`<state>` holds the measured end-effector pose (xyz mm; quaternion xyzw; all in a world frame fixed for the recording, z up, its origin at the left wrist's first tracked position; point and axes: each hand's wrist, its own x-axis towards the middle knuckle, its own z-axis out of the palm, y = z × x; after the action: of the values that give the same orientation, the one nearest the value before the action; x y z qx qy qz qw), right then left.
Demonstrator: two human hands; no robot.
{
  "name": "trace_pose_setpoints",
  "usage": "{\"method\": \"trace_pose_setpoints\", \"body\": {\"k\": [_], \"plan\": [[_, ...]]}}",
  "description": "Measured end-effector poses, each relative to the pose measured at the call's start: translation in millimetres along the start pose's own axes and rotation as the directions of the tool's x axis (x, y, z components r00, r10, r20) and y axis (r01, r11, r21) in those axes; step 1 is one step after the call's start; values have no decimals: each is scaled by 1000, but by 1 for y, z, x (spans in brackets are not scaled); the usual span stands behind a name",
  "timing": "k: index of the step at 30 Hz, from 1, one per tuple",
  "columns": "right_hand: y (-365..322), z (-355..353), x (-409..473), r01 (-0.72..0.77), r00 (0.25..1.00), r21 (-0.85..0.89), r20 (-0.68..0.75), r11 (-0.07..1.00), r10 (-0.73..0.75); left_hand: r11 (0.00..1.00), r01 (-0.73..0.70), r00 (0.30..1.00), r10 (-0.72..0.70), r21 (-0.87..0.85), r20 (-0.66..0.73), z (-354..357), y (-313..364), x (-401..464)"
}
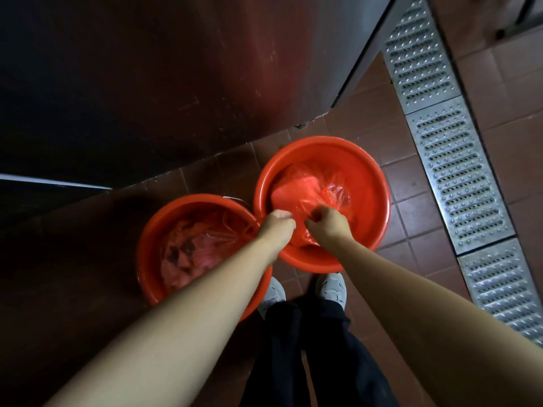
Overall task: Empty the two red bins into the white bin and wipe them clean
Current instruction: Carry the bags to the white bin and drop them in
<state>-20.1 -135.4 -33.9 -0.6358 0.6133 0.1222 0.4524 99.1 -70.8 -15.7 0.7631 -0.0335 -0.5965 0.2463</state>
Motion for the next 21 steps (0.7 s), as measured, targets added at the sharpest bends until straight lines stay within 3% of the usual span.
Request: {"method": "trace_pose_setpoints", "body": {"k": [4, 8, 11, 21], "plan": [[-3, -35, -19, -103, 995, 2, -7, 995, 104, 998, -31, 997, 34, 47, -67, -18, -7, -31], [-20, -79, -39, -183, 981, 136, -46, 974, 190, 996, -36, 991, 47, 83, -124, -58, -7, -70], [-36, -101, -53, -175, 980, 218, -52, 960, 191, 996, -7, 984, 23, 85, -179, -92, -9, -97], [-84, -140, -123, -134, 990, 171, 68, 976, 123, 997, -5, 959, 26, 75, -281, -148, -14, -194]]}}
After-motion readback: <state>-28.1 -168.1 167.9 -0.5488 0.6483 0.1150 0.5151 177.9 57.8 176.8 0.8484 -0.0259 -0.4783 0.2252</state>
